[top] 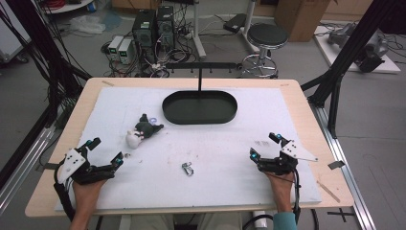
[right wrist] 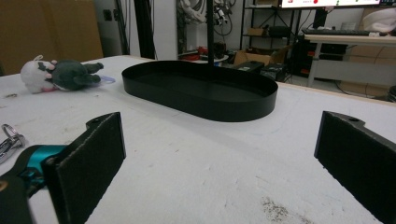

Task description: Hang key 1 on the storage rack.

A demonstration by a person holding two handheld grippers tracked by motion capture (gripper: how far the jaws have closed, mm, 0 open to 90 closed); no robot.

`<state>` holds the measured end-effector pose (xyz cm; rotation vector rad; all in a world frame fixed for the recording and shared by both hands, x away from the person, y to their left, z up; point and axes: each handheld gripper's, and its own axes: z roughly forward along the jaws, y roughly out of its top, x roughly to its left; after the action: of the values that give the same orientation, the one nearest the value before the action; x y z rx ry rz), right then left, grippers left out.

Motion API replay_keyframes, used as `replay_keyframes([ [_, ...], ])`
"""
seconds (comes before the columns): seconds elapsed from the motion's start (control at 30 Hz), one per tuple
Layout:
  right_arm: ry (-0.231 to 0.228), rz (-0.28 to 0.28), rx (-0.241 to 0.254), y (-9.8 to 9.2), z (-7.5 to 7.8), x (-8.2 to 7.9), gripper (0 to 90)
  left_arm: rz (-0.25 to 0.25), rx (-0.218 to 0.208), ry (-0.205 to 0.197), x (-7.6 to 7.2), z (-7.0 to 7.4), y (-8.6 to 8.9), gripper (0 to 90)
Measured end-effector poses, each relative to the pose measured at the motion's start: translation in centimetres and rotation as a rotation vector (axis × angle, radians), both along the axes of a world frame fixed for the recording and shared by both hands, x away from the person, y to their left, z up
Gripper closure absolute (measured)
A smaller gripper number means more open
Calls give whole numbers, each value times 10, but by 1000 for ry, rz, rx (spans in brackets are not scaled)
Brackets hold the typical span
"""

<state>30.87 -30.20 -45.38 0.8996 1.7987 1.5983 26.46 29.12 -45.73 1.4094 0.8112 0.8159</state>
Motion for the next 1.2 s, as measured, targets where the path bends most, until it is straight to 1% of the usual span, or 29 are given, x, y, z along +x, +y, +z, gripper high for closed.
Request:
replay_keyframes([
  [0.03, 5, -1, 3, 0, 0, 0, 12, 0, 0, -1, 0, 0, 0, 17],
  [0.07, -4, -2, 1, 0, 0, 0, 12, 0, 0, -1, 0, 0, 0, 17],
  [0.13, 3, 1, 1, 0, 0, 0, 12, 1, 1, 1, 0, 0, 0, 17],
  [0.17, 0, -1, -1, 0, 0, 0, 12, 3, -8, 3, 0, 0, 0, 17],
  [0.23, -1, -1, -3, 0, 0, 0, 12, 1, -2, 4, 0, 0, 0, 17],
  [0.37, -1, 1, 3, 0, 0, 0, 12, 3, -6, 4, 1, 0, 0, 17],
  [0.4, -5, 0, 2, -1, 0, 1, 12, 4, -6, 8, 1, 0, 1, 17],
  [0.43, -4, 0, 2, -1, 0, 1, 12, 4, -6, 8, 1, 0, 1, 17],
  [0.47, 1, 1, 0, 0, 0, 0, 12, 9, -10, 16, 1, 0, 1, 17],
  [0.53, -6, 2, -8, 0, 0, 0, 12, 8, -13, 16, 2, 1, 1, 17],
  [0.6, -1, -1, -3, 1, 0, 0, 12, 10, -15, 15, 1, 1, 1, 17],
  [0.67, 3, 0, 1, 0, 0, 0, 12, 8, -6, 13, 1, 1, 1, 17],
  [0.77, 1, 0, 0, 0, 0, 0, 12, 3, -5, 12, 1, 1, 0, 17],
  [0.8, 1, 0, 0, 0, 0, 0, 12, 7, -5, 23, 2, 1, 0, 17],
  [0.83, 0, 0, 0, 0, 0, 0, 12, 7, -5, 23, 2, 1, 0, 17],
  [0.87, 0, 0, 0, 0, 0, 0, 12, 9, 6, 35, 3, 2, 0, 17],
  [0.97, -1, 1, -4, 0, 0, 0, 12, 13, 15, 39, 4, 5, 0, 17],
  [1.0, -1, 1, -4, 0, 0, 0, 12, 9, 11, 43, 4, 7, 0, 17],
  [1.03, -1, 1, -3, 0, 0, 0, 12, 8, 9, 60, 6, 11, 0, 17],
  [1.07, 0, 1, -3, 0, 0, 0, 12, 8, 9, 60, 6, 11, 0, 17],
  [1.1, 0, 2, -2, 0, 0, 0, 12, 9, 22, 75, 8, 16, 0, 17],
  [1.17, 1, 2, -1, 0, 0, 0, 12, 12, 34, 92, 10, 21, -1, 17],
  [1.2, 1, 2, -1, 0, 0, 0, 12, 12, 34, 92, 10, 21, -1, 17],
])
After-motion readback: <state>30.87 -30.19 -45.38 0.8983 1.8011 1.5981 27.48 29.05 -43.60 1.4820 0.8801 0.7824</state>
